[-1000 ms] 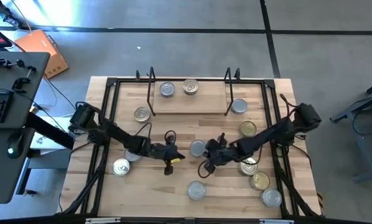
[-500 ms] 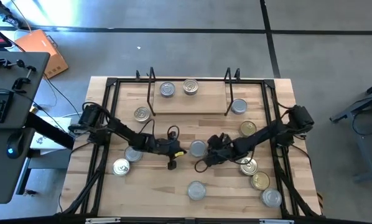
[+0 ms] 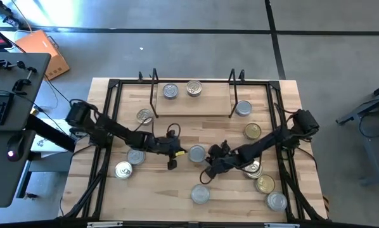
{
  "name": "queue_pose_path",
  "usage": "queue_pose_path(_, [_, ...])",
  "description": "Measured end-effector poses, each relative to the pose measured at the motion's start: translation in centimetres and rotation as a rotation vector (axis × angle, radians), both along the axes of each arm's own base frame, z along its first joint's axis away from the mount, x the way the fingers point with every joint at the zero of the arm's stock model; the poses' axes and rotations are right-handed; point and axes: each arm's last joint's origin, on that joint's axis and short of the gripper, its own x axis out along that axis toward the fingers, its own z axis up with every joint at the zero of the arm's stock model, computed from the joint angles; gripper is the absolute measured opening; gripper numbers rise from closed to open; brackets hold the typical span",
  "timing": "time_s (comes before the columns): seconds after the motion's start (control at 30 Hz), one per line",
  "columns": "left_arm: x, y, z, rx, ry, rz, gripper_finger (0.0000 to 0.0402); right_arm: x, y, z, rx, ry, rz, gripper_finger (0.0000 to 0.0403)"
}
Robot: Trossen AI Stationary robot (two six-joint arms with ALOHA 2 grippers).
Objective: Stack canned seafood by type on shelf
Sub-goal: Put the center green tuna can on the shelf
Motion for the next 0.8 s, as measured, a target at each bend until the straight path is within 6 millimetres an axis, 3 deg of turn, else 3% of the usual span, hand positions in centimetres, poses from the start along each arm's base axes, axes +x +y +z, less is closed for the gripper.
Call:
queue_pose_path(0.2, [2.3,1.2,1.5,0.022,-0.071,-0.063,0.0000,0.1,-0.2,0.0,-0.032,-0.011,-0.016,0.0039])
queue_pose_path(0.43, [5.2,2.9,-0.5,0.037,-0.006,-0.063,0.0000,0.3,-0.1,0.3,-0.052,-0.037,0.017,0.0039])
queue_pose_path(0.8, [5.2,4.5,-1.5,0.065,0.061,0.010,0.0000,0.0,1.2,0.4,-0.068,-0.050,0.083,0.0039])
